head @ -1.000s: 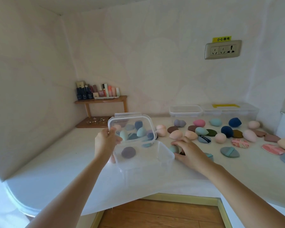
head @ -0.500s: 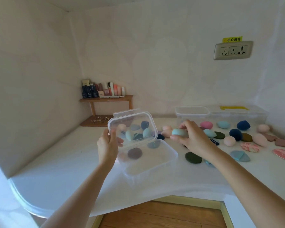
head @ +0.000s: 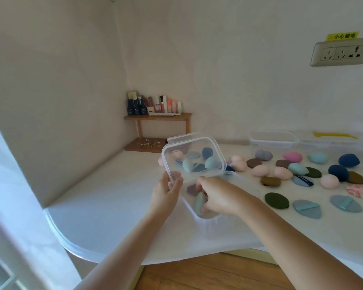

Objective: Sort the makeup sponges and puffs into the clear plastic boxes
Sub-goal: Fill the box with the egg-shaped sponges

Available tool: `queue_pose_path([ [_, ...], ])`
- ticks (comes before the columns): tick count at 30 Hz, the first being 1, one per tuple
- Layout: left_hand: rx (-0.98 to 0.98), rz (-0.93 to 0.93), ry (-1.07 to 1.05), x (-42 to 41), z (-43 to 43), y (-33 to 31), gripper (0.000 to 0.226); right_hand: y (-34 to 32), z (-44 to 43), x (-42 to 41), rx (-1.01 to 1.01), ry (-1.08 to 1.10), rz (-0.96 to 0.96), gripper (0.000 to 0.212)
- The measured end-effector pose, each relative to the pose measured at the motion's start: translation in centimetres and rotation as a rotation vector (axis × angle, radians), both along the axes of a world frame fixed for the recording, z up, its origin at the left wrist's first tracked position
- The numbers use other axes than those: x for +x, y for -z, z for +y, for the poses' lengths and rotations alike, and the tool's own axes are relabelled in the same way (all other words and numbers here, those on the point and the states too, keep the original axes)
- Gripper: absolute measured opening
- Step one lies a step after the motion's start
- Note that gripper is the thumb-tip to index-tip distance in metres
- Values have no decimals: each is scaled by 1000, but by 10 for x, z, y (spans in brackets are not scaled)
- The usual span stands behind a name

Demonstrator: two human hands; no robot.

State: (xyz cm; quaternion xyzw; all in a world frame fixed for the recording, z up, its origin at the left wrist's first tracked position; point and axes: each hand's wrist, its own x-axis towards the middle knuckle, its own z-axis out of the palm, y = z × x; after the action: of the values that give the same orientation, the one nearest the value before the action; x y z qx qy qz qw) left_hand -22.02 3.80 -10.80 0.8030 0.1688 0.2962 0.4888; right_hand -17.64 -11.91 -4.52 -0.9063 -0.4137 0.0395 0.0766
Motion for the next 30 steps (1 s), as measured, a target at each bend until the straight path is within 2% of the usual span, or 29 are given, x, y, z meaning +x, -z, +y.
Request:
queue_pose_path([
  [2, -53, 20, 44, -1, -2, -1, 16, -1, 2, -2, 48, -1, -7, 19],
  [4, -138, 39, 86, 0, -2, -1, 21, 5, 10, -2, 130, -15, 113, 20],
  [9, -241, 55, 163, -6, -1, -5, 27, 14, 23, -1, 288, -137, 96, 30],
  [12, -298, 35, 285, -12, -2, -11, 21, 13, 30, 0, 325, -111, 102, 29],
  [14, -304, 8, 363, -13, 4, -8, 31, 14, 34, 2, 335, -101, 132, 26],
  [16, -336, -15, 399, -14, 9, -6, 43, 12, 38, 4, 359, -106, 232, 22],
  [19, -385, -17, 354, -13, 14, -4, 51, 7, 40, 8, 455, -130, 552, 38],
  [22, -383, -31, 311, -11, 16, -5, 51, -4, 34, 18, 463, -177, 701, 30],
  [24, -415, -25, 271, -11, 18, -5, 54, -16, 25, 30, 511, -205, 683, 21],
  [26, -437, -16, 250, -10, 20, -4, 54, -30, 15, 46, 662, -172, 606, 12],
  [30, -451, -43, 227, -8, 21, -5, 55, -34, -3, 95, 985, 152, 262, 17],
])
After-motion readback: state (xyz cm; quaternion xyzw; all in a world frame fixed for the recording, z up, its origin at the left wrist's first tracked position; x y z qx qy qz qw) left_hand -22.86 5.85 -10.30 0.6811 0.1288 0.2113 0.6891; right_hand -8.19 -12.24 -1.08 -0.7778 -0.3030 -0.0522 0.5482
